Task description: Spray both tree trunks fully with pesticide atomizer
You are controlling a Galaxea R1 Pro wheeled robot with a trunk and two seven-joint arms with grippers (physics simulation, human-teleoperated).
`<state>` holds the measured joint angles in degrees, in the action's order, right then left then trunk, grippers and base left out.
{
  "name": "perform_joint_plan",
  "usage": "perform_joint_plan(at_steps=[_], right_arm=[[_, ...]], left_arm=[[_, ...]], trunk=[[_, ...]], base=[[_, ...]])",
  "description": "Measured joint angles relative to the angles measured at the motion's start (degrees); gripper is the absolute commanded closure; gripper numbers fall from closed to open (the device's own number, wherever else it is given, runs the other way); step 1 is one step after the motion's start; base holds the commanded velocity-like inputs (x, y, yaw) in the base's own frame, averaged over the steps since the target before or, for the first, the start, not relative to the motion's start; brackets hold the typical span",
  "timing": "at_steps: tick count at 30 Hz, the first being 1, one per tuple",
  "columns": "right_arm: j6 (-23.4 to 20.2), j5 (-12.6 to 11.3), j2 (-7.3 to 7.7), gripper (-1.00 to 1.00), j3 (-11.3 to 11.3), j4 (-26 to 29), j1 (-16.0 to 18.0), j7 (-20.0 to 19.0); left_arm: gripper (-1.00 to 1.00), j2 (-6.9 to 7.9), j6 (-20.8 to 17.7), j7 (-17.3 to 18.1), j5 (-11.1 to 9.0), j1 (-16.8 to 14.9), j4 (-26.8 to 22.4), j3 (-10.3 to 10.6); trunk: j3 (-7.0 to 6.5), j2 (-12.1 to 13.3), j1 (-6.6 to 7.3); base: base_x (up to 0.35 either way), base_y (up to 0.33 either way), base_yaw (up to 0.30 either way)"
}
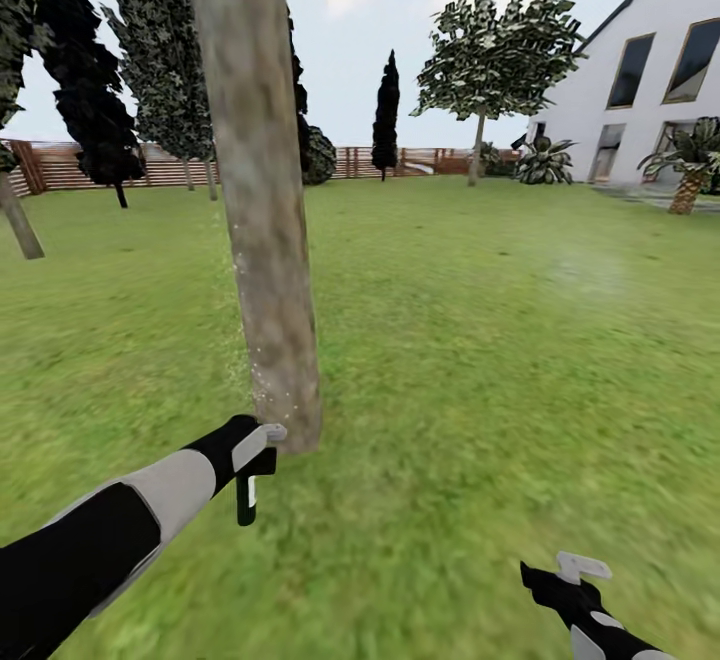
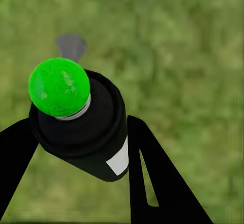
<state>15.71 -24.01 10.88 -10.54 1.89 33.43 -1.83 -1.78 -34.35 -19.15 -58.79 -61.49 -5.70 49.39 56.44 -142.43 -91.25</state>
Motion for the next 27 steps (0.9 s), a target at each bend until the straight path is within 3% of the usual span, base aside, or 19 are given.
perform_joint_plan(at_steps=[7,18,23,24,27], right_arm=[[0.0,0.0,0.01,-1.0,0.0,0.0,0.0,0.0],[0.0,0.0,0.0,-1.0,0.0,0.0,0.0,0.0],[0.0,0.0,0.34,-1.0,0.1,0.0,-0.1,0.0],[0.0,0.0,0.42,-1.0,0.1,0.0,-0.1,0.0],[0.0,0.0,0.56,-1.0,0.1,0.0,0.0,0.0]], left_arm=[[1.0,-0.67,-0.1,0.0,0.1,0.0,0.1,0.1],[1.0,-0.67,0.0,0.0,0.1,0.3,0.0,0.1],[1.0,-0.61,3.9,0.2,0.3,1.1,-0.9,-0.1],[1.0,-0.35,2.9,0.4,0.3,1.0,-3.3,-0.2],[1.0,0.34,-5.8,0.6,0.4,0.3,-8.4,-0.1]], trunk=[[0.0,0.0,0.02],[0.0,0.0,0.0],[0.0,0.0,0.0],[-0.01,0.0,0.0],[0.0,0.0,0.0]], base=[[0.128,-0.105,0.085],[0.035,-0.299,0.225],[0.0,-0.03,0.04],[0.0,-0.002,0.003],[0.0,-0.001,0.001]])
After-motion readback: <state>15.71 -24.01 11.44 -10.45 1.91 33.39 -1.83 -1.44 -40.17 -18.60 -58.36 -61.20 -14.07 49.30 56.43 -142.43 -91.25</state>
